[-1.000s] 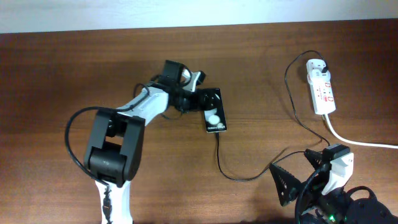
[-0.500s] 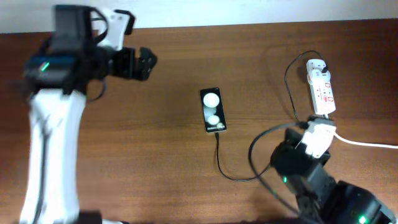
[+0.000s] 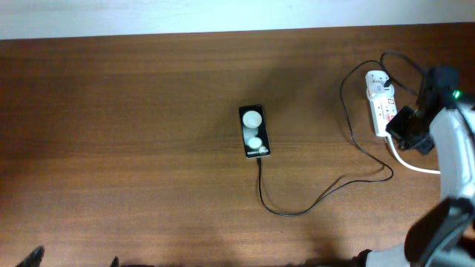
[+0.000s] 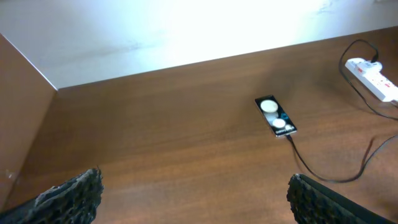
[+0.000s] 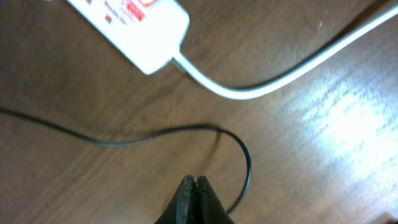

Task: Plug charger to phone and switch on socket
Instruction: 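Move the right gripper to the power strip's orange switch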

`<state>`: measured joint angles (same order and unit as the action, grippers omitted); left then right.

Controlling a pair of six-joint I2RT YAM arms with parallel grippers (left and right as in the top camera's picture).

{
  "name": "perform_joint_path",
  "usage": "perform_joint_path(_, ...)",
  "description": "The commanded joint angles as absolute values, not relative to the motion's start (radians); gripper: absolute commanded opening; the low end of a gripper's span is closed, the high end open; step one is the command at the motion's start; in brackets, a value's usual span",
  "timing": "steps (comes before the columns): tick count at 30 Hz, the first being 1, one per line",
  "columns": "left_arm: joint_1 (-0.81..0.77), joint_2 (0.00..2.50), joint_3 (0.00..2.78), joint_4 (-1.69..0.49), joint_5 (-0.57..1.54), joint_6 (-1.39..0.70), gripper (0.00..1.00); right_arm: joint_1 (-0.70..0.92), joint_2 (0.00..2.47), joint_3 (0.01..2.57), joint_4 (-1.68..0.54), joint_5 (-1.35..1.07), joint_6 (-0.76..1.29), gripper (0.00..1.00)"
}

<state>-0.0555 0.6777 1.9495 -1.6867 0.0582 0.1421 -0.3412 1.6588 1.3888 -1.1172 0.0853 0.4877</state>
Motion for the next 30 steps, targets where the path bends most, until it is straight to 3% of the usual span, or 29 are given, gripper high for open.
perform_joint_path(1,-0.052,0.649,1.946,-1.687,0.041,0.144,0.99,-0.376,1.815,1.593,-1.146,0.003,0.475,0.04)
perform_joint_path(4,-0.051,0.618,1.945,-1.687,0.040,0.144,0.99,-0.380,1.986,1.770,-1.135,0.015,0.451,0.04)
perform_joint_path(9,-0.051,0.445,1.945,-1.687,0.040,0.144,0.99,-0.387,2.133,1.814,-0.971,0.014,0.433,0.04)
perform_joint_path(19,-0.030,0.276,1.947,-1.687,0.041,0.144,0.99,-0.387,2.234,1.814,-0.813,0.011,0.434,0.04)
perform_joint_path(30,-0.030,0.153,1.947,-1.687,0.040,0.144,0.99,-0.366,2.297,1.811,-0.807,-0.106,0.434,0.04)
